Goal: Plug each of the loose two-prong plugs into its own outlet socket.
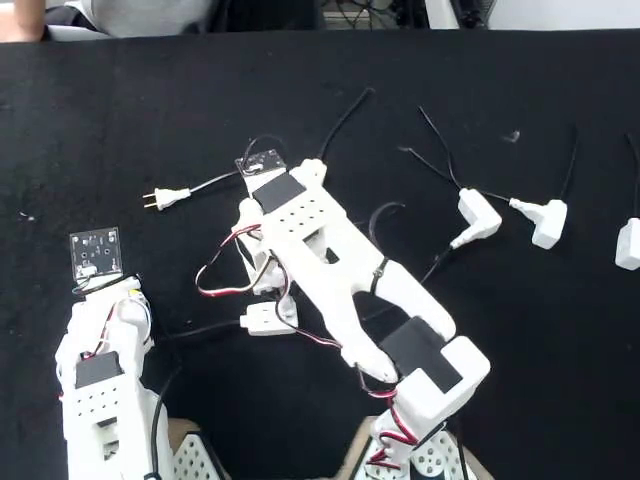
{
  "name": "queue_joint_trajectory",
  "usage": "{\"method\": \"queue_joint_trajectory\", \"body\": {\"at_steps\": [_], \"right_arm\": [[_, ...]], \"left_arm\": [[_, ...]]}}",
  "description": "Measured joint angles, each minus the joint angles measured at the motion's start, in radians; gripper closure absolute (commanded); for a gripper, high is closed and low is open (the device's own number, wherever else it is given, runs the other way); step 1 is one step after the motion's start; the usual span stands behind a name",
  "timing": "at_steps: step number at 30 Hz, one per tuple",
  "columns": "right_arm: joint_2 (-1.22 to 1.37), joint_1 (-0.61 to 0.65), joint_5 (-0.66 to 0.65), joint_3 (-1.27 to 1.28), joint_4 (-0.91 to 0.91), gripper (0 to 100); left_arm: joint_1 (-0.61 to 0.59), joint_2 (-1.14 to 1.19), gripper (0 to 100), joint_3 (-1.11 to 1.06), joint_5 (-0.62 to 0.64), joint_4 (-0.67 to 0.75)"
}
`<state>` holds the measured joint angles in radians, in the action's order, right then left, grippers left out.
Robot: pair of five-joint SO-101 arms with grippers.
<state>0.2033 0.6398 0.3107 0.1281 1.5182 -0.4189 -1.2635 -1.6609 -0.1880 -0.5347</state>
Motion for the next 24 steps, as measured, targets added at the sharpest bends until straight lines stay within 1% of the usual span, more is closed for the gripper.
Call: {"method": "queue_joint_trajectory", "body": {"at_steps": [9, 13, 21, 24], "right_arm": [[0.003, 0.0, -0.006, 0.041, -0.009, 98.8], [0.003, 0.0, -0.046, 0.054, -0.009, 98.8], [-0.049, 0.003, -0.069, 0.081, 0.006, 98.7], [-0.051, 0.003, -0.11, 0.081, 0.034, 98.7]], "left_arm": [[0.0, 0.0, 94, 0.0, 0.0, 0.0], [0.0, 0.0, 94, 0.0, 0.0, 0.0], [0.0, 0.0, 94, 0.0, 0.0, 0.0], [0.0, 0.0, 94, 0.0, 0.0, 0.0]]}}
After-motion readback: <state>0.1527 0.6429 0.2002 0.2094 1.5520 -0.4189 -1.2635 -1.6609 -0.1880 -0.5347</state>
